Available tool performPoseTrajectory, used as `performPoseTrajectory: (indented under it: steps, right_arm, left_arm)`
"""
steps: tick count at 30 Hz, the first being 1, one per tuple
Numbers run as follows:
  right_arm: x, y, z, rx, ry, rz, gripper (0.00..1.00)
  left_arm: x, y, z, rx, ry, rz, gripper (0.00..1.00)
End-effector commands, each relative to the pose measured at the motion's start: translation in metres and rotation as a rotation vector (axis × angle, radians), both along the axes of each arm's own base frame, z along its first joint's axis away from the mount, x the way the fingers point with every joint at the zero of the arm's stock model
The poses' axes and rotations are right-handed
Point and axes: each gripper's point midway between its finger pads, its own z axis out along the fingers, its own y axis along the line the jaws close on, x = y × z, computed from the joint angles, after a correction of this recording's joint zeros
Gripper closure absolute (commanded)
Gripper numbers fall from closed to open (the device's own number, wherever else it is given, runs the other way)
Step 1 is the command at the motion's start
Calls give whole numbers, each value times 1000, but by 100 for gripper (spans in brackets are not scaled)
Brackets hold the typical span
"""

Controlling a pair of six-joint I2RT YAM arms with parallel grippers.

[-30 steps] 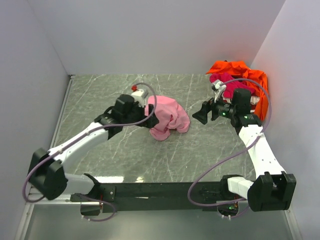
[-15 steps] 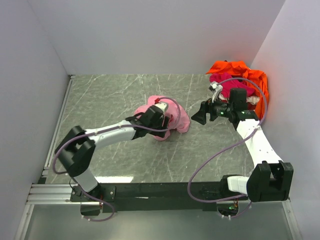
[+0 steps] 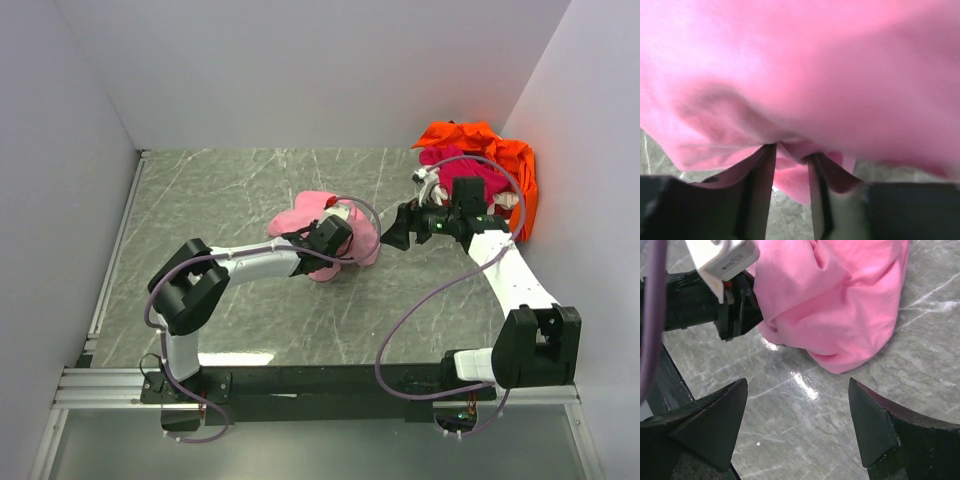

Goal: Fold and stack the t-shirts
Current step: Flatten the tshirt out

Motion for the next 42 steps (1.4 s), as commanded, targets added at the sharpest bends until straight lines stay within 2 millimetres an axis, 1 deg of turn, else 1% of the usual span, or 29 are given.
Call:
performPoseTrajectory:
  steps: [1,2,4,5,7,8,9,10,12,13,15,16,17,18,21,27,31,32,34,35,36,38,39,41,42]
  right_arm:
    - [5,7,15,-6,-49,28,13]
    - [5,9,14,-9,-48,32,13]
    - [5,11,12,-14,-44,40,13]
    - [4,13,11,-15,-39,46,13]
    - [5,13,9,-17,-31,48,13]
    - [4,15,8,-17,-32,54,13]
    - [4,15,7,-20,-29,56,13]
    - [3,16,6,-20,-25,61,13]
    - [2,19,5,-21,-24,70,13]
    - [2,19,3,-22,-20,70,13]
    - [1,21,3,-24,-23,81,14]
    - [0,23,4,-25,-27,90,14]
    - [-1,24,2,-28,-20,93,14]
    - [-1,25,1,-30,-19,99,14]
    - [-3,28,-2,-37,-15,118,14]
    - [-7,33,-6,-43,-14,151,14]
    - [-10,36,-7,-45,-17,171,14]
    - [-11,37,-8,-46,-18,175,14]
    - [-13,39,-10,-49,-20,190,14]
    - [-13,39,-10,-50,-23,193,14]
    - [-14,40,-10,-54,-26,199,14]
    - [-15,41,-11,-57,-29,208,15]
    - [-16,41,-11,-57,-32,214,15]
    - [-18,44,-11,-52,-38,233,15]
    - [-19,45,-12,-54,-43,242,16]
  left_arm:
    - [14,1,14,14,-70,46,65]
    - [15,2,14,15,-73,47,73]
    - [16,1,14,9,-79,48,78]
    - [16,0,15,5,-79,43,85]
    - [16,-2,17,-17,-84,35,90]
    - [16,-2,20,-26,-87,34,96]
    - [13,-2,23,-39,-87,25,99]
    - [14,-3,28,-58,-95,23,100]
    - [10,-2,37,-100,-88,0,100]
    - [12,-1,42,-120,-91,-8,100]
    - [6,2,50,-158,-85,-41,100]
    - [2,0,51,-180,-71,-69,100]
    - [2,2,53,-198,-69,-76,100]
    - [-2,8,54,-211,-62,-81,100]
    - [-8,15,60,-261,-47,-98,100]
    - [-13,26,75,-340,-39,-104,100]
    - [-18,29,81,-366,-36,-107,100]
    - [-19,32,79,-366,-32,-105,100]
    - [-23,33,84,-392,-32,-109,100]
    - [-26,35,80,-392,-25,-107,100]
    - [-28,36,84,-406,-31,-110,100]
    - [-33,39,82,-417,-23,-107,100]
    - [-34,41,87,-429,-31,-106,100]
    - [-38,43,85,-439,-24,-103,100]
    - [-39,45,88,-448,-29,-103,100]
